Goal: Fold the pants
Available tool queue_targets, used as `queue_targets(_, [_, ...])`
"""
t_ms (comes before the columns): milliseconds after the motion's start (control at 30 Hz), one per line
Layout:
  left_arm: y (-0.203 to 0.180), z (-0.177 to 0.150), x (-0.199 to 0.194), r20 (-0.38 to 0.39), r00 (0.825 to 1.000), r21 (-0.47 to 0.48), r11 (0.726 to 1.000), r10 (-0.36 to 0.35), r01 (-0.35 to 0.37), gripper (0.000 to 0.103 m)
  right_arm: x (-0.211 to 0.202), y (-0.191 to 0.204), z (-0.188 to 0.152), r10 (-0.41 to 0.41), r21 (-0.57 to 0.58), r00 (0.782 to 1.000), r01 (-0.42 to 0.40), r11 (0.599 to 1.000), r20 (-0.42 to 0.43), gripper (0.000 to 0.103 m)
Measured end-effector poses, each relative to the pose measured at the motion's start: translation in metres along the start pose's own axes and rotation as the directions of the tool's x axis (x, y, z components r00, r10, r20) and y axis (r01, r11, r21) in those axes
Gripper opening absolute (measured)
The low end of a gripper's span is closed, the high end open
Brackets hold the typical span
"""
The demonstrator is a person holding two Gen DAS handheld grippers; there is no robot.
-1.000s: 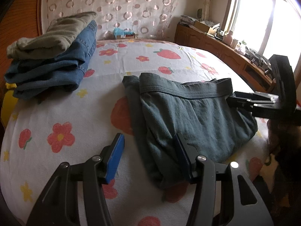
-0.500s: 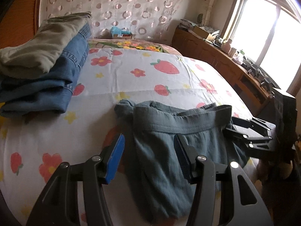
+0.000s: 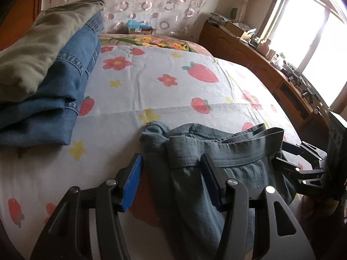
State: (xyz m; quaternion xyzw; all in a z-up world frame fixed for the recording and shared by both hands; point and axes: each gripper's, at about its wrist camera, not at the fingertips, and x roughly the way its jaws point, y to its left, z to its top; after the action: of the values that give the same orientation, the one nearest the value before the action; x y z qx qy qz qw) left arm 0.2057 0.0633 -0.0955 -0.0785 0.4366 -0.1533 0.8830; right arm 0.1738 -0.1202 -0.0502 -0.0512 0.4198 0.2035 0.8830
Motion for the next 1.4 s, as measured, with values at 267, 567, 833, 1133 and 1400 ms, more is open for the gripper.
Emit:
queue_targets(267, [-0.004, -0.004, 0.000, 0.024, 0.999, 0.034, 0.999, -0.040, 0.039, 0.040, 0.000, 0.000, 0.000, 0.002, -0.002, 1.000, -0.002, 1.000, 0.000, 0.065])
queue_targets(567, [-0.010, -0.005, -0.013, 0.035, 0.996, 0.048, 0.996, -0.079, 0.077, 0.018, 0.001, 0.008, 0.004, 0.012, -0.029, 1.000, -0.013, 0.999, -0.020, 0.043])
queue_targets(833, [-0.022, -0.005, -0.037, 0.095, 0.990, 0.066, 0.993, -0.108, 0.102, 0.015, -0.005, 0.012, 0.006, 0.033, -0.014, 0.999, -0.033, 0.999, -0.012, 0.008])
queue_targets(1133, [-0.044, -0.008, -0.081, 0.210, 0.972, 0.127, 0.989, -0.104, 0.079, 0.015, -0.040, 0.017, 0.011, 0.052, -0.010, 0.993, -0.051, 0.999, 0.107, 0.006])
queue_targets(1400, [-0.051, 0.005, -0.115, 0.301, 0.947, 0.149, 0.986, -0.113, 0.071, 0.015, -0.074, 0.024, 0.028, 0.052, -0.025, 0.979, -0.048, 0.999, 0.197, 0.006])
